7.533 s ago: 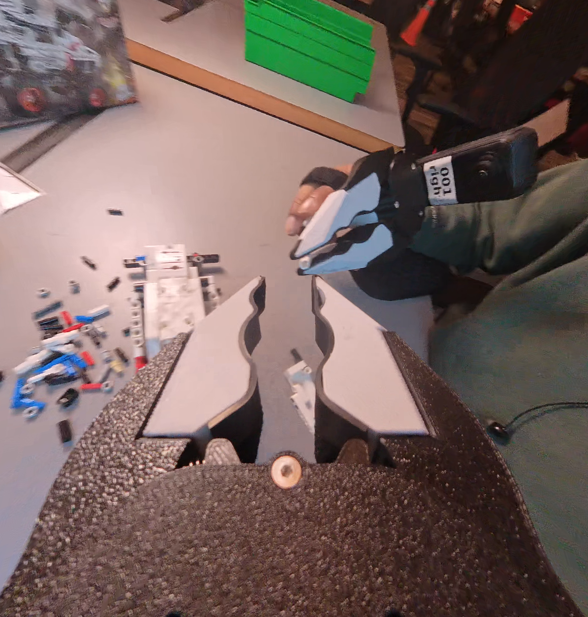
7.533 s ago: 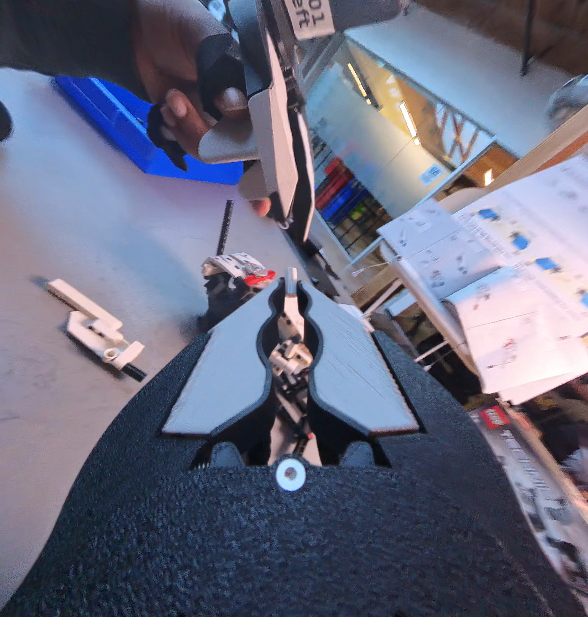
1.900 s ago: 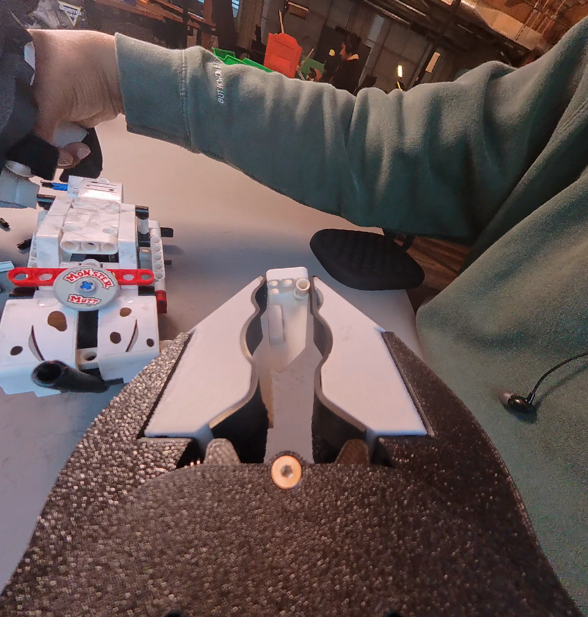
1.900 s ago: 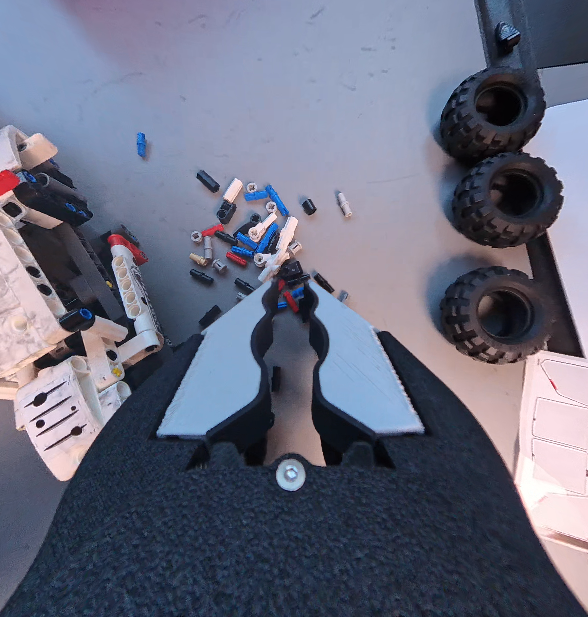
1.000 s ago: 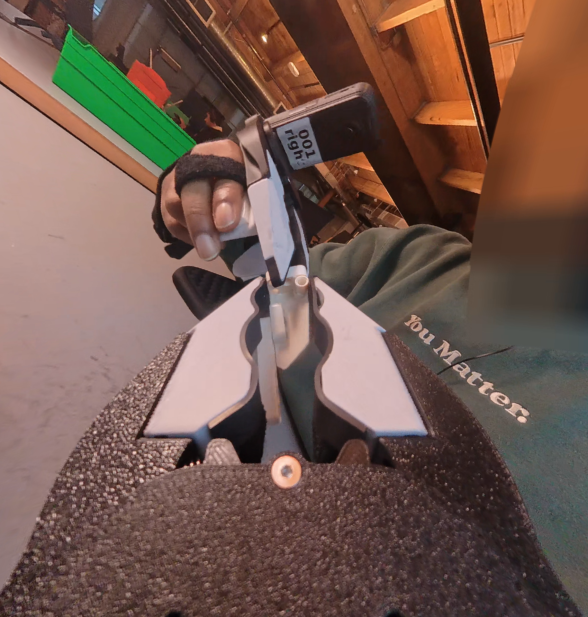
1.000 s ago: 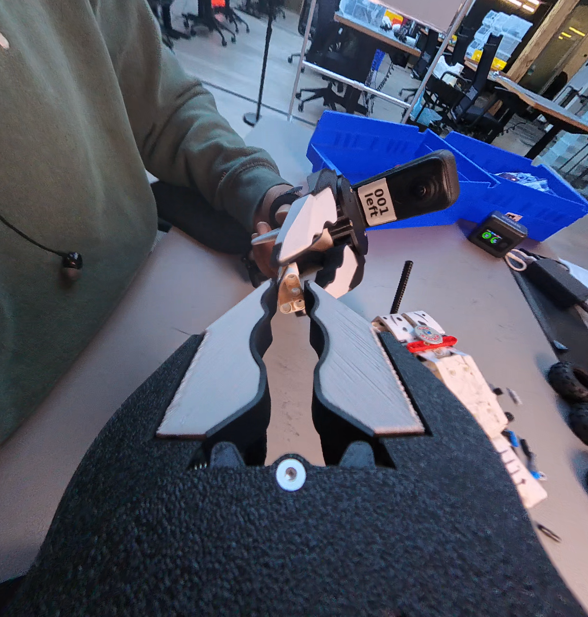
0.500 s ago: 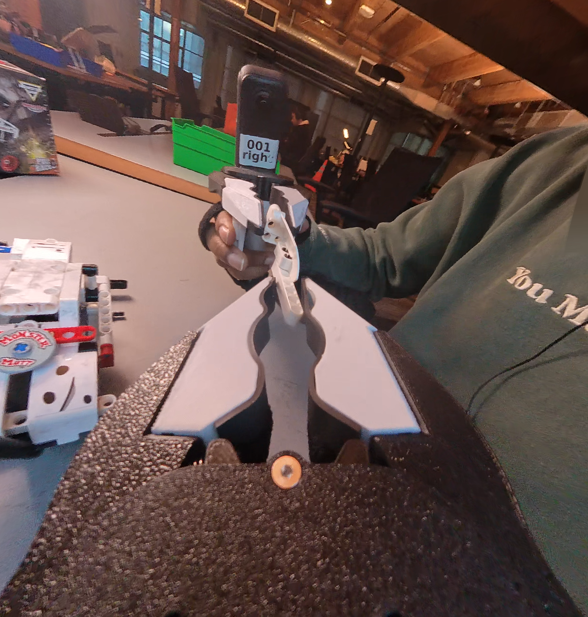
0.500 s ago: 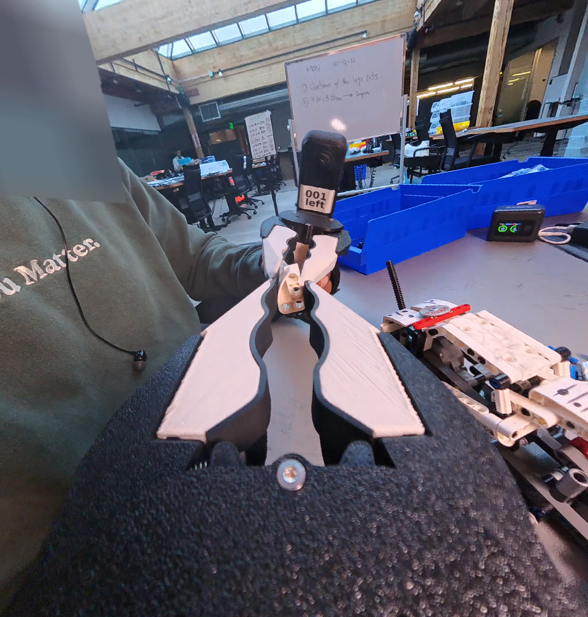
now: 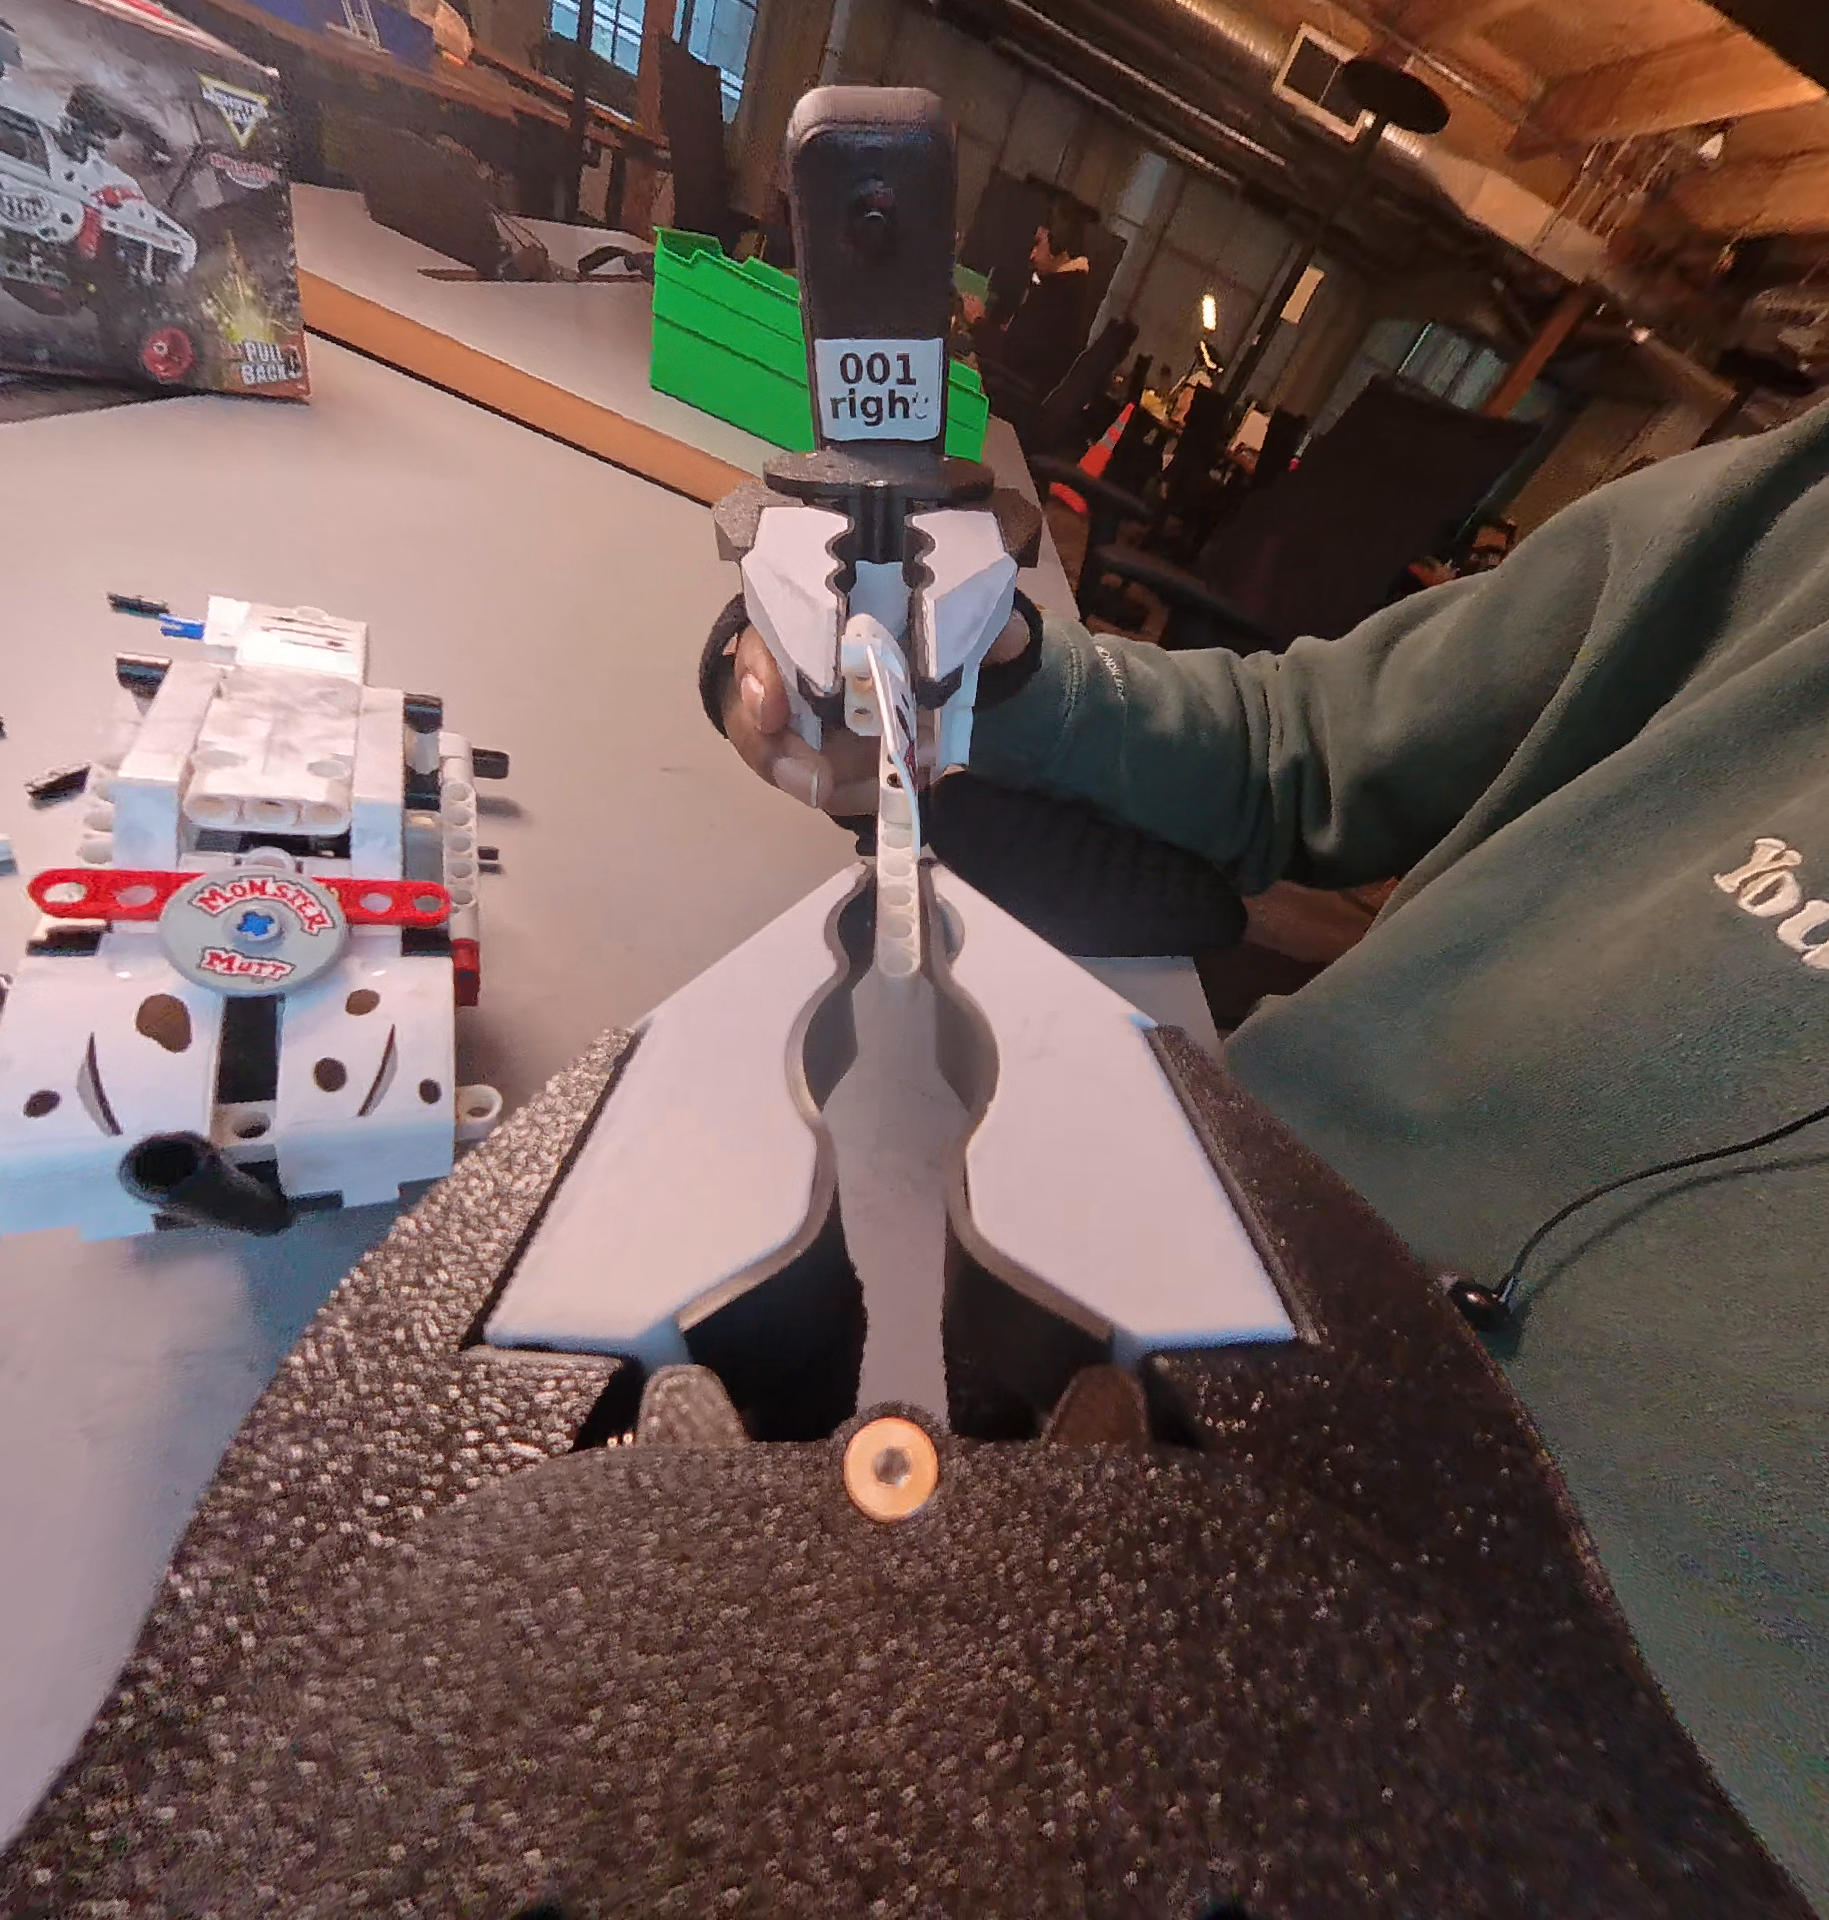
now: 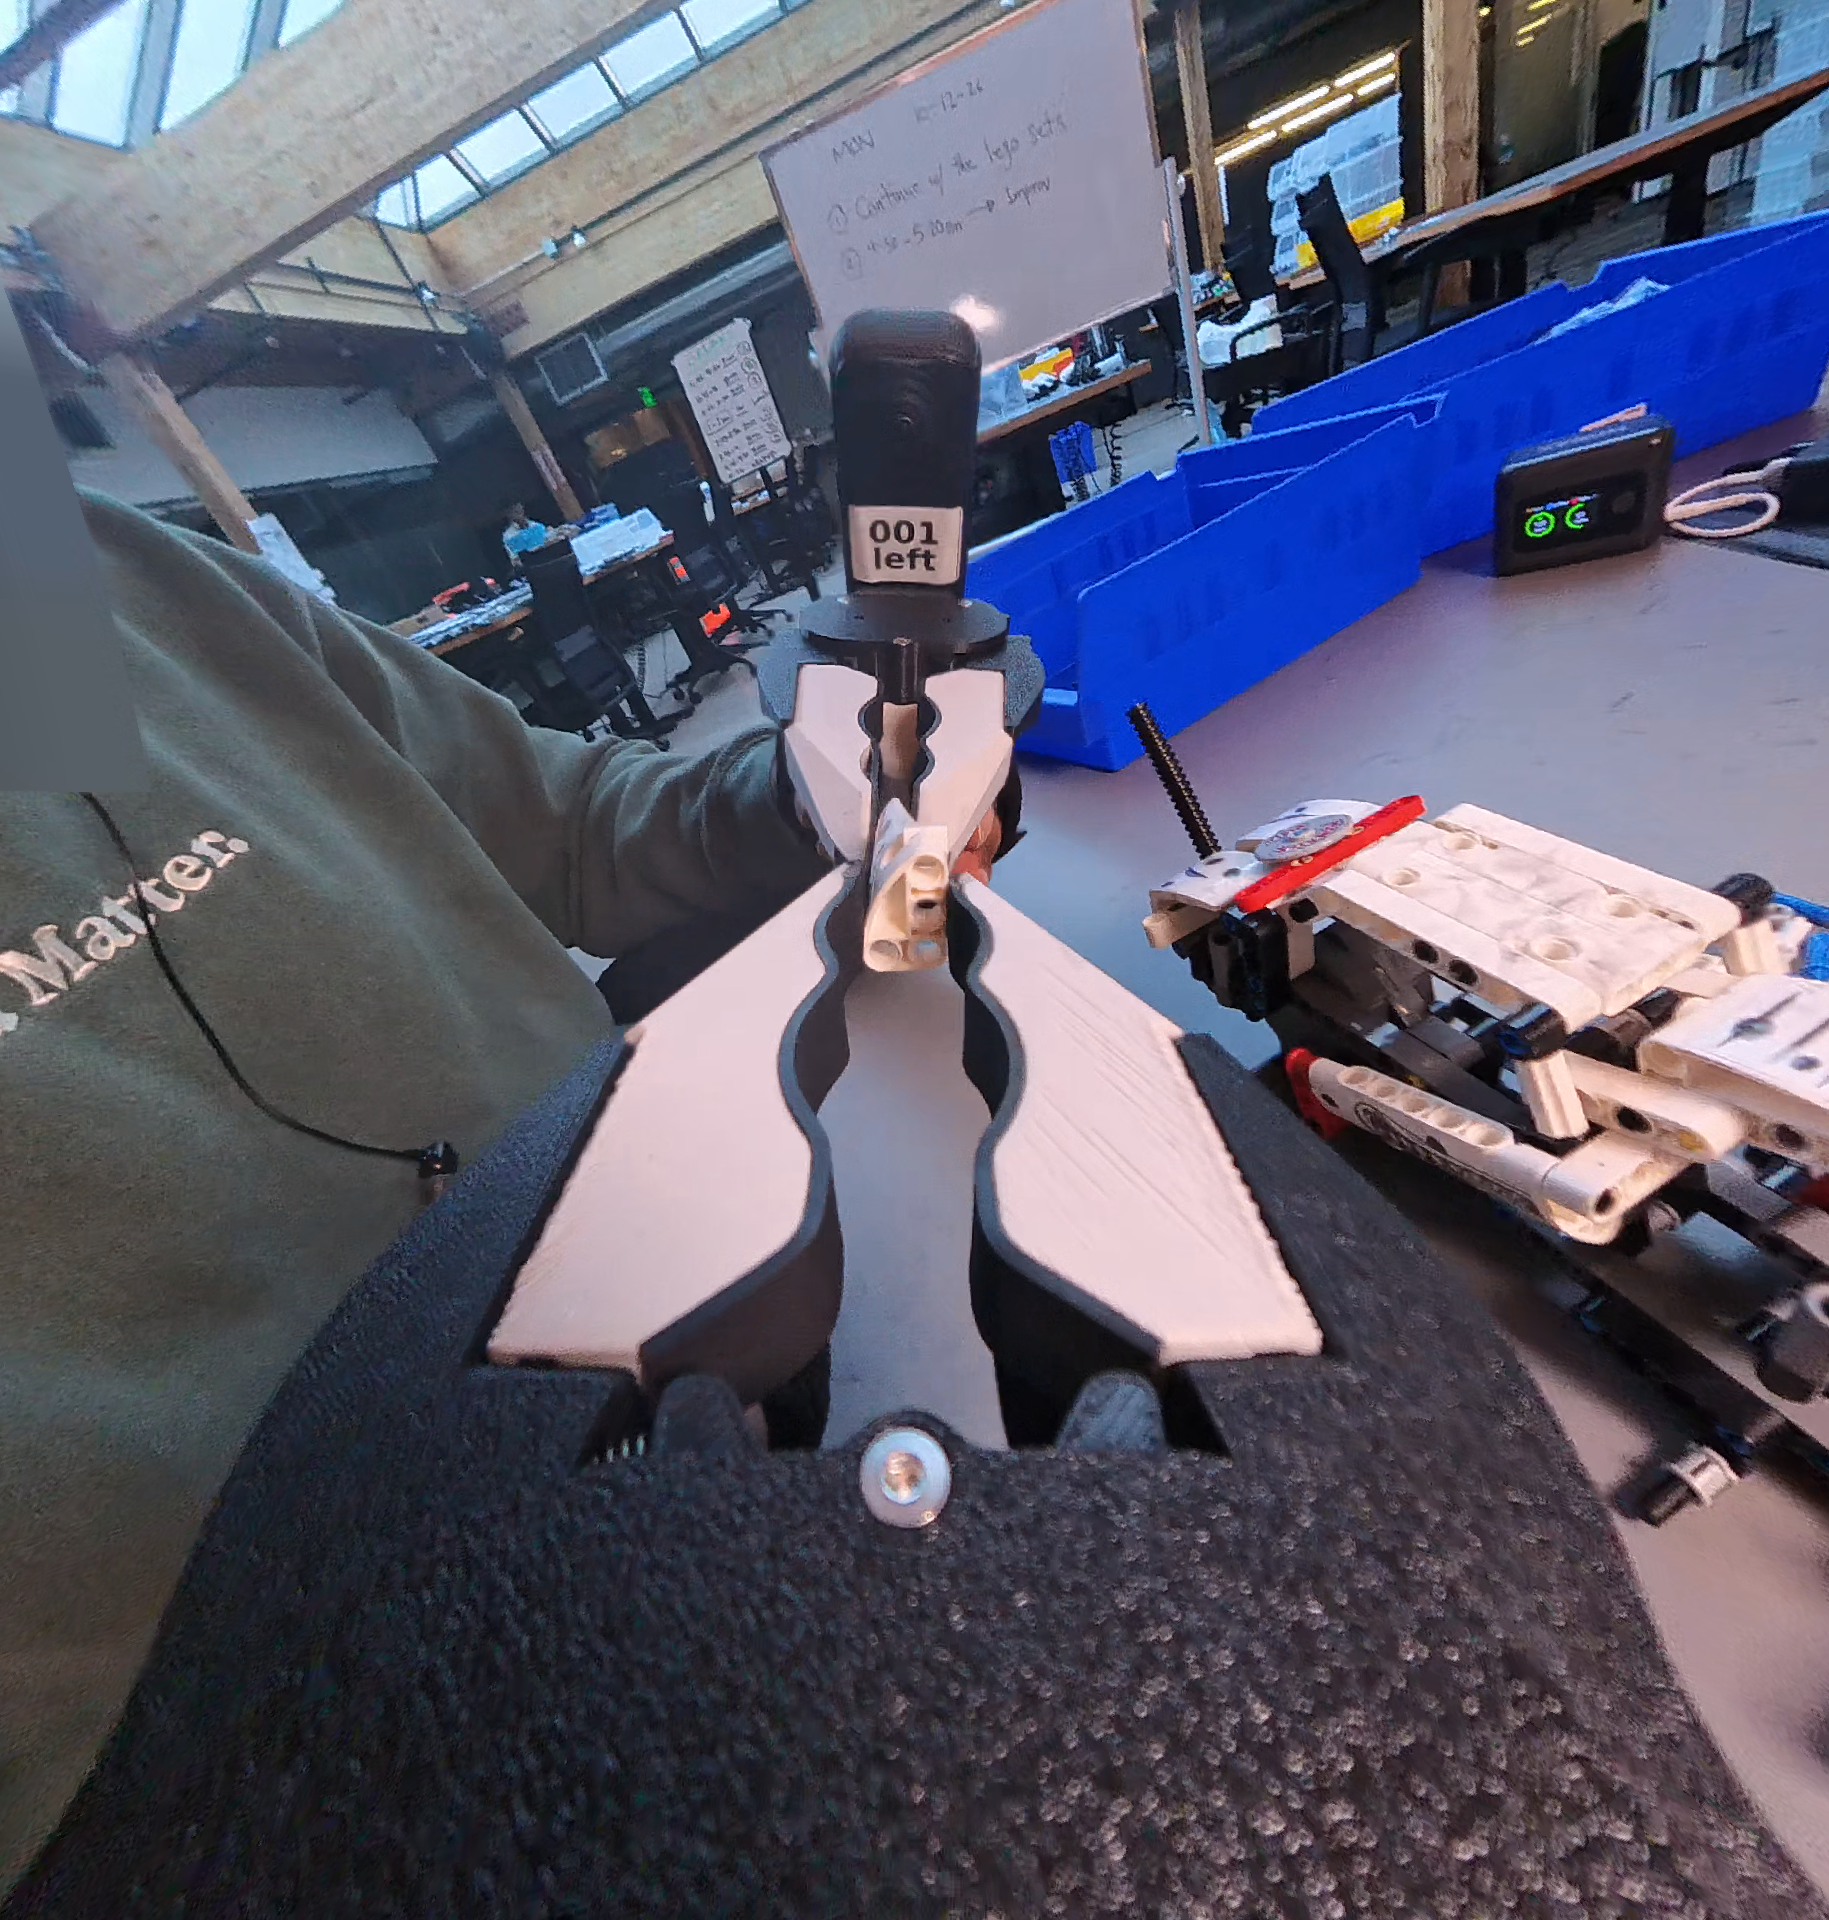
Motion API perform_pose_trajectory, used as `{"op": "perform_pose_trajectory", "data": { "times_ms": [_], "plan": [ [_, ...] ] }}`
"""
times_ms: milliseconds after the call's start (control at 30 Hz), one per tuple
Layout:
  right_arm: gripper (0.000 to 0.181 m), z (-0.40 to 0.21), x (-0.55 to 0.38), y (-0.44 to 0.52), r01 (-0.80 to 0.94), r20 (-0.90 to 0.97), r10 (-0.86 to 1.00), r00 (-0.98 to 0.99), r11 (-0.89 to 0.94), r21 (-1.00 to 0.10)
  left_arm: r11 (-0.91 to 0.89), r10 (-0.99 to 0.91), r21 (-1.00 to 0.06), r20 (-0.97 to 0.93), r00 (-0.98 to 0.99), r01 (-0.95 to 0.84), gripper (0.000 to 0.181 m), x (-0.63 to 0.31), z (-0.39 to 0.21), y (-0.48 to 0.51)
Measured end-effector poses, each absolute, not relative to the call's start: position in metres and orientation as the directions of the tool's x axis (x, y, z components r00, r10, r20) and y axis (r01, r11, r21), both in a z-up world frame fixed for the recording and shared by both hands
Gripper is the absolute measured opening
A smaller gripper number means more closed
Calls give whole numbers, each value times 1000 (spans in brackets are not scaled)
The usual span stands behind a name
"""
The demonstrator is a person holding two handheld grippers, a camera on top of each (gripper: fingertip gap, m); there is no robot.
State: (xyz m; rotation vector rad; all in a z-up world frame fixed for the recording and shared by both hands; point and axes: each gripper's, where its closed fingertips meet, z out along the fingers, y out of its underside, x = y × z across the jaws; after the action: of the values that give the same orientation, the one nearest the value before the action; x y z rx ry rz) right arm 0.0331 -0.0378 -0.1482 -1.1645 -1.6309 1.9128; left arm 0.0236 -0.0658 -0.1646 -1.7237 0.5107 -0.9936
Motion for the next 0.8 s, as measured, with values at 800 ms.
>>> {"op": "perform_pose_trajectory", "data": {
  "times_ms": [800],
  "plan": [
    [23,-142,6,-38,229,-510,738,-442,-456,-860,-475,-678,-832,554,483,288,7,32,-170,-56]
  ]
}}
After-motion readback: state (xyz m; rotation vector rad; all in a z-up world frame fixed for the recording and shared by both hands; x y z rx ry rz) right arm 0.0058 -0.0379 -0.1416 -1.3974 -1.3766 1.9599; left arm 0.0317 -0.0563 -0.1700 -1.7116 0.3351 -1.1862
